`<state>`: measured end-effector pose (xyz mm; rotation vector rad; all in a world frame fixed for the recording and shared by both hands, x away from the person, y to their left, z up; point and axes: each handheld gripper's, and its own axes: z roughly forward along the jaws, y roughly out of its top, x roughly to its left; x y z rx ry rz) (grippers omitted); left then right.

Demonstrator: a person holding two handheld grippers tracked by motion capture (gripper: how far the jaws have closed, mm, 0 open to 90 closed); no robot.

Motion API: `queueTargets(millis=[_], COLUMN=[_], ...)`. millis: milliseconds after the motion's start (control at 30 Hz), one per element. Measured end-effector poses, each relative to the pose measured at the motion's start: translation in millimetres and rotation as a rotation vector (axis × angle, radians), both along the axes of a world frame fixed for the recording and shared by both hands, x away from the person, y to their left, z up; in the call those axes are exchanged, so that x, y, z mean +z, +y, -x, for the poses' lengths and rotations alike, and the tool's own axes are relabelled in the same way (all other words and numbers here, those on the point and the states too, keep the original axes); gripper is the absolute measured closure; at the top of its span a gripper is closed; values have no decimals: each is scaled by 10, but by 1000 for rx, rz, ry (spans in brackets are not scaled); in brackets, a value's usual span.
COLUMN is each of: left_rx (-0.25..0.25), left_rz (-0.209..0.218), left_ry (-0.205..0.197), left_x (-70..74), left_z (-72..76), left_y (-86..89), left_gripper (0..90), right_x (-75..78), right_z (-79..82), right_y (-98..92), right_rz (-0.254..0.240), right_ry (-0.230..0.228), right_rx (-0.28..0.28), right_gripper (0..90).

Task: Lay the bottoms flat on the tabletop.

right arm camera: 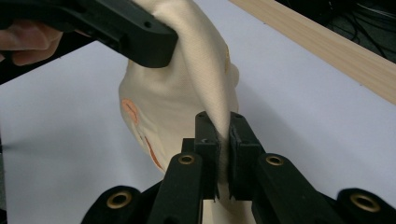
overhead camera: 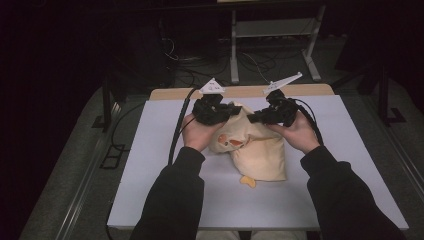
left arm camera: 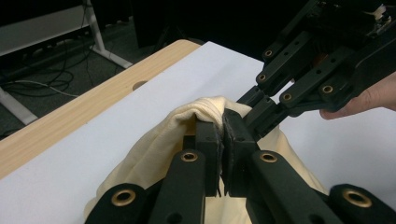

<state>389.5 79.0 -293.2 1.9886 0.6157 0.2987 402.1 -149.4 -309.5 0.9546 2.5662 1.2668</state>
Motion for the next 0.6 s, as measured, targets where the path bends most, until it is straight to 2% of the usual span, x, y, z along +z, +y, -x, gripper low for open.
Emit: queueTargets(millis=[67,133,167,233,267,300,333,367,400,500,600], left_rx=[-1,-5,30,49,48,48,47,48,44,56,57], left_rz=[6,44,81,116,120,120,119,115,99,92,108], left_ry=[-8,-10,-26,-30,-32,-32,-32,-32,-32,-33,-6], left_x=[2,12,25,37,44,44,48,48,41,20,-51], left_z=[4,17,42,63,66,66,71,77,81,85,79], left_y=[0,14,33,54,63,63,70,72,80,91,108], left_gripper=[826,806,745,695,667,636,607,587,570,530,484], right_x=[7,5,-13,-49,-69,-69,-113,-137,-162,-216,-301], right_z=[-7,-14,-52,-120,-156,-156,-213,-234,-252,-275,-298], right_y=[2,-1,-33,-91,-126,-126,-193,-227,-264,-339,-469], right_rz=[23,40,59,66,66,66,75,76,76,76,77], right_ry=[-5,-11,-2,18,32,32,46,49,54,63,77], right_rx=[-19,-33,-85,-141,-167,-167,-213,-230,-244,-278,-325], right_gripper=[833,834,836,836,836,836,836,836,836,836,836])
